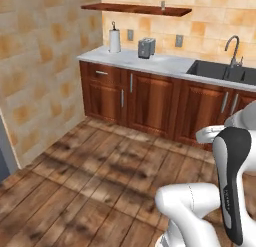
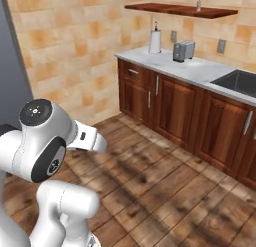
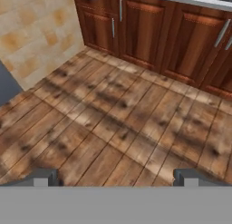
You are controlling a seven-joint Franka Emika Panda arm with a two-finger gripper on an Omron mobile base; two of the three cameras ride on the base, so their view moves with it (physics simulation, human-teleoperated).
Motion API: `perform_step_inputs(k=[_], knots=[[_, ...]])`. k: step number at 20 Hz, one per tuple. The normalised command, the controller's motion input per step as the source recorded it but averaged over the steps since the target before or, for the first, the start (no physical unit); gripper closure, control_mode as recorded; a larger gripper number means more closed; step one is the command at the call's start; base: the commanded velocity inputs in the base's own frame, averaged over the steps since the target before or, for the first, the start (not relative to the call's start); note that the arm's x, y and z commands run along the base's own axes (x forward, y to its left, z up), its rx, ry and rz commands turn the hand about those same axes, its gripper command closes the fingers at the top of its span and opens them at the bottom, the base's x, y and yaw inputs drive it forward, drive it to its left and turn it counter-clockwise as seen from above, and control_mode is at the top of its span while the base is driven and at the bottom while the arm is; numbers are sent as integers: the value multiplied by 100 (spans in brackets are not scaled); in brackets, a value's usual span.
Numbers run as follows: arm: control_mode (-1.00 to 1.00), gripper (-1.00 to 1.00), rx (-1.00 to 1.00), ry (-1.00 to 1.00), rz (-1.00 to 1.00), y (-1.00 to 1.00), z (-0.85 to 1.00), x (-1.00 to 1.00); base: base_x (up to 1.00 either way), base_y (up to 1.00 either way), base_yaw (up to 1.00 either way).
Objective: Get the candle and the wine from the cabinet and move them to the dining counter.
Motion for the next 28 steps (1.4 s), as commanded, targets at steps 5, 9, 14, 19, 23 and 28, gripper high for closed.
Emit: perform_step_inputs(k=[5,9,14,19,23,28], knots=[[100,-100,0,0,0,0,0,0,67,18,-29],[100,-100,0,0,0,0,0,0,71,18,-26],[100,-100,0,0,0,0,0,0,83,15,-12],[100,-100,0,0,0,0,0,0,84,10,-6],[100,-100,0,0,0,0,0,0,86,5,-4],[100,-100,0,0,0,0,0,0,83,1,-4]])
